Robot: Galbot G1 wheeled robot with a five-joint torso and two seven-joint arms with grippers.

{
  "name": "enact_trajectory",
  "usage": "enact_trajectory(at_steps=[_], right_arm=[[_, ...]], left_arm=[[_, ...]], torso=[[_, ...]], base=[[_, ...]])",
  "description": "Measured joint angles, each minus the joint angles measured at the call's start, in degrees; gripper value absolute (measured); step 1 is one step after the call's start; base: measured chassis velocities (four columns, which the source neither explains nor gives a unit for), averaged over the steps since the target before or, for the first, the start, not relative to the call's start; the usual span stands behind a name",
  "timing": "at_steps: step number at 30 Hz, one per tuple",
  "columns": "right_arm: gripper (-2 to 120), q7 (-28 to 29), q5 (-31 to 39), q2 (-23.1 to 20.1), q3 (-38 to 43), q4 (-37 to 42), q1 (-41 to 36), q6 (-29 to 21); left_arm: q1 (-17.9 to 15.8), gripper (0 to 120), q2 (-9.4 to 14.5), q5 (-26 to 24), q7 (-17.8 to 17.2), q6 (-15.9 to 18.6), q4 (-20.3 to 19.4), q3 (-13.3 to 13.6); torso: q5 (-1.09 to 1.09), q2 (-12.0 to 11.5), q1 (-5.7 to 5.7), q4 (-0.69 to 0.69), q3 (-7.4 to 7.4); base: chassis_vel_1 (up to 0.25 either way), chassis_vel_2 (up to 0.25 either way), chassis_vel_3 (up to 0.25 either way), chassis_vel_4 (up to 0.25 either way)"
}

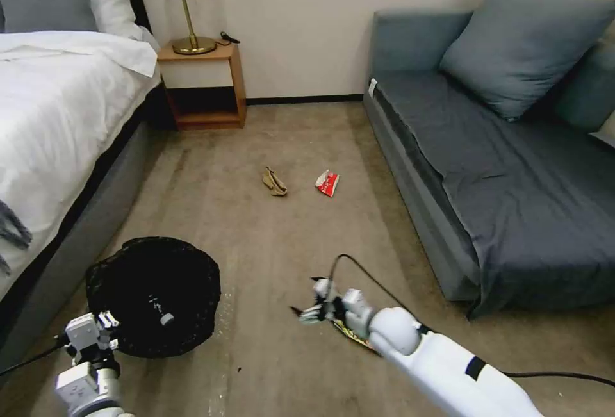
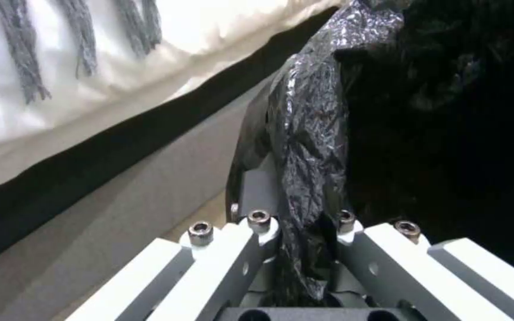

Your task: Pick up the trash bin, then pick up the garbage on the floor and place it into the trash bin.

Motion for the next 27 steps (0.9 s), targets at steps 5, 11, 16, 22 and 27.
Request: enact_trajectory(at_steps=[5,11,16,22,27], right_arm=[[100,-1.4,-0.4,0.8,2.7,-4.0,-1.0,-1.1],[100,-3.2,-2.1,1.6,5.0,-7.4,-1.5,-2.2],[100,-3.9,-3.7,2.5,5.4,-9.7,-1.6,-2.5],[96,-6.4,-6.2,3.7,6.5,-14.0,-1.2,-2.0],[79,-8.0,-6.5,3.8,7.0,-15.4,-0.9,-1.3]], left_arm=[[0.2,3,-0.1,1.1,1.0,-1.1,0.3,0.3],[0.7,3,0.0,1.5,1.3,-1.6,1.1,0.8],[0.5,3,0.5,1.3,1.4,-1.7,1.6,0.8],[0.0,3,0.9,0.7,2.4,-2.1,2.0,0.8],[-0.3,3,0.9,-0.2,3.3,-3.4,2.4,0.9]], torso=[[0.01,0.0,0.00,0.00,0.00],[-0.02,0.0,0.00,0.01,0.00],[-0.01,0.0,0.00,0.01,0.00],[-0.02,0.0,0.00,0.01,0.00],[-0.04,0.0,0.00,0.00,0.00]], base=[[0.000,0.000,0.000,0.000],[0.000,0.000,0.000,0.000],[0.000,0.000,0.000,0.000],[0.000,0.000,0.000,0.000],[0.000,0.000,0.000,0.000]])
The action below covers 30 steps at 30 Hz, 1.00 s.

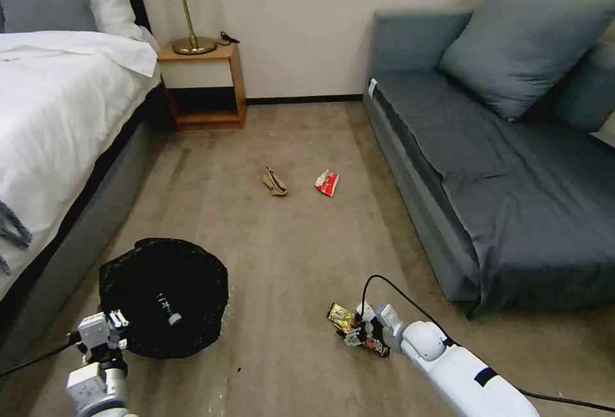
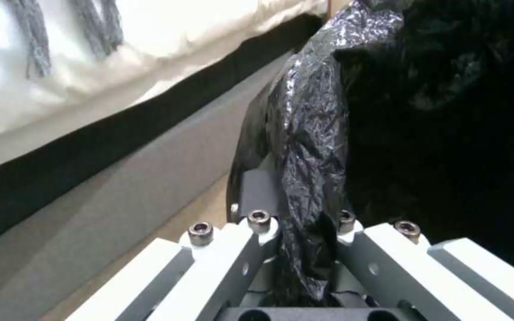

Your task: Pick up the trash bin, then pick up the garbage on the floor and place it into the trash bin.

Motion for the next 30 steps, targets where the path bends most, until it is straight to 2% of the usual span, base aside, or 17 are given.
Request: enact_trajectory(at_steps=[2,4,5,6,8,12,13,16,17,22,30], right_arm=[[76,-0.2,0.0,0.0,0.0,-0.1,0.0,0.1],[63,-0.5,0.0,0.1,0.3,-0.2,0.1,0.2],[63,-0.5,0.0,0.1,0.3,-0.2,0.1,0.2],[57,-0.6,-0.1,0.1,0.4,-0.2,0.2,0.2],[56,-0.7,0.0,0.1,0.4,-0.2,0.2,0.2],[35,-0.9,0.2,0.1,0.4,0.3,0.1,0.2],[35,-0.9,0.2,0.1,0.4,0.3,0.1,0.2],[22,-0.9,0.2,0.1,0.3,0.5,-0.1,0.1],[22,-0.9,0.2,0.1,0.3,0.5,-0.1,0.1],[1,-0.9,0.3,0.1,0.4,1.4,-0.6,0.1],[0,-0.7,1.4,0.7,0.7,3.1,-1.1,0.4]], left_arm=[[0.0,3,0.0,-0.1,0.1,-0.2,0.0,0.0],[-0.1,3,0.0,-0.2,0.4,-0.6,0.0,0.0],[-0.1,3,0.0,-0.2,0.4,-0.6,0.0,0.0],[-0.1,3,0.0,-0.2,0.5,-0.6,0.0,0.0],[-0.1,3,0.0,-0.2,0.5,-0.6,0.0,0.0],[0.2,3,0.0,-0.2,0.5,-0.6,-0.2,0.0],[0.2,3,0.0,-0.2,0.5,-0.6,-0.2,0.0],[0.3,3,-0.1,-0.2,0.5,-0.5,-0.6,0.1],[0.3,3,-0.1,-0.2,0.5,-0.5,-0.6,0.1],[0.6,3,-0.2,-0.3,0.3,-0.4,-1.3,-0.1],[0.6,3,-0.2,-0.7,0.1,-0.5,-1.9,-0.1]], torso=[[0.00,0.0,0.00,0.00,0.00],[0.00,0.0,0.00,0.00,0.00],[0.00,0.0,0.00,0.00,0.00],[0.02,0.0,0.00,0.00,0.00],[0.02,0.0,0.00,0.00,0.00],[0.04,0.0,0.00,0.01,0.00],[0.04,0.0,0.00,0.01,0.00],[0.04,0.0,0.00,0.02,0.01],[0.04,0.0,0.00,0.02,0.01],[0.04,0.0,0.00,0.01,0.01],[0.02,0.0,0.00,0.00,0.01]], base=[[0.000,0.000,0.000,0.000],[0.000,0.000,0.000,0.000],[0.000,0.000,0.000,0.000],[0.000,0.000,0.000,0.000],[0.000,0.000,0.000,0.000],[0.000,0.000,0.000,0.000],[0.000,0.000,0.000,0.000],[0.000,0.000,0.000,0.000],[0.000,0.000,0.000,0.000],[0.000,0.000,0.000,0.000],[0.000,0.000,0.000,0.000]])
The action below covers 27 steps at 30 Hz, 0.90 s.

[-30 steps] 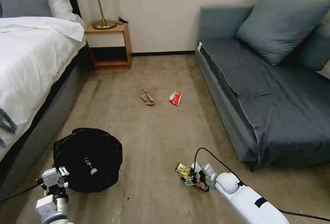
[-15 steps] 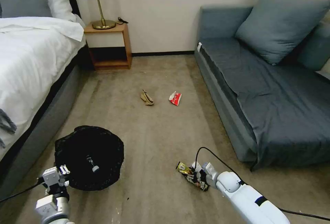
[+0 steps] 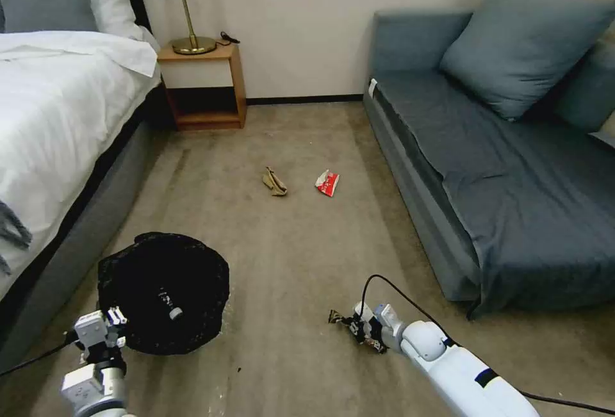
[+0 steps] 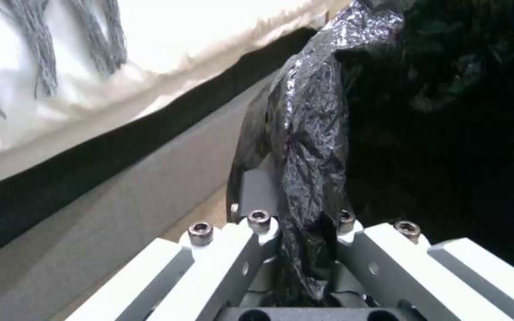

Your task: Pick up the trash bin, then pick up the garbage on the floor and place it into the trash bin.

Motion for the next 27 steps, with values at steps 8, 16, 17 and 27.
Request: enact_trajectory(at_steps=[8,16,17,27], right_arm=[[0,1.9,11.9,1.2,-2.5,10.9,1.3,-1.2],[0,10.9,31.7,3.6,-10.2,21.3,8.8,-5.2],[0,12.6,35.3,4.6,-11.4,22.8,10.6,-5.9],[0,22.6,58.7,13.6,-15.0,31.7,14.8,-9.1]], left_arm=[[0.0,3,-0.1,-0.1,-0.2,0.1,-0.9,0.5],[0.1,3,-1.2,0.2,-0.3,-0.1,-0.8,1.6],[0.0,3,-1.4,0.3,-0.4,-0.1,-0.8,1.9],[0.2,3,-2.4,1.2,-1.0,-0.3,-0.6,3.4]], torso=[[-0.01,0.0,0.00,0.00,0.00],[0.00,0.0,0.00,0.01,0.00],[-0.01,0.0,0.00,0.02,0.00],[-0.01,0.0,0.00,0.01,0.00]], base=[[0.000,0.000,0.000,0.000],[0.000,0.000,0.000,0.000],[0.000,0.000,0.000,0.000],[0.000,0.000,0.000,0.000]])
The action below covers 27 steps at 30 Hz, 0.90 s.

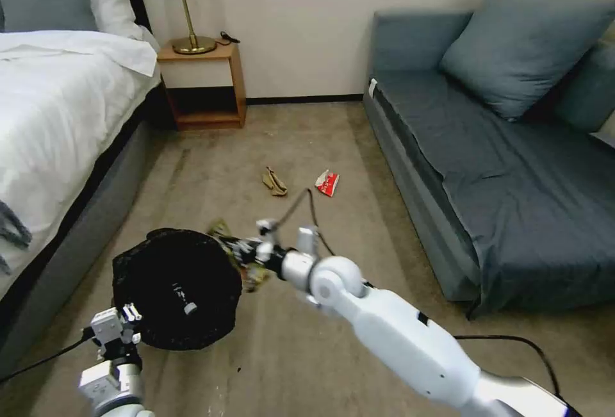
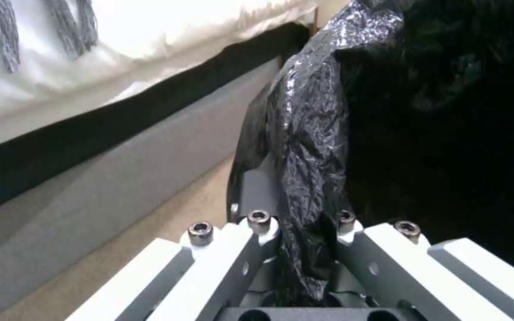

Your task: Pick up the trash bin, then pick up the garbage on the floor and place it into the trash bin.

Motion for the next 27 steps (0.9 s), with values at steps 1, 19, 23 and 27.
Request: enact_trajectory(at_steps=[1,19,23,27], right_arm=[[0,0.7,1.7,0.8,-0.6,0.5,-0.4,0.7],[0,-1.5,-15.0,8.3,-5.2,-11.3,-4.4,9.6],[0,-2.0,-24.0,8.3,-7.7,-14.5,-5.7,12.3],[10,-1.5,-27.2,8.7,-8.3,-15.7,-6.1,14.1]], left_arm=[[0.2,3,0.0,0.0,-0.1,0.0,-0.4,0.0],[2.4,3,-0.9,-0.2,0.7,0.1,-3.5,0.5],[2.4,3,-0.9,-0.2,0.8,-0.2,-3.2,0.5],[2.4,3,-1.0,-0.2,0.8,-0.2,-3.1,0.5]], torso=[[0.00,0.0,0.00,0.00,0.00],[0.01,0.0,0.00,0.00,0.00],[0.01,0.0,0.00,0.00,0.00],[0.01,0.0,0.00,0.00,0.00]], base=[[0.000,0.000,0.000,0.000],[0.000,0.000,0.000,0.000],[0.000,0.000,0.000,0.000],[0.000,0.000,0.000,0.000]])
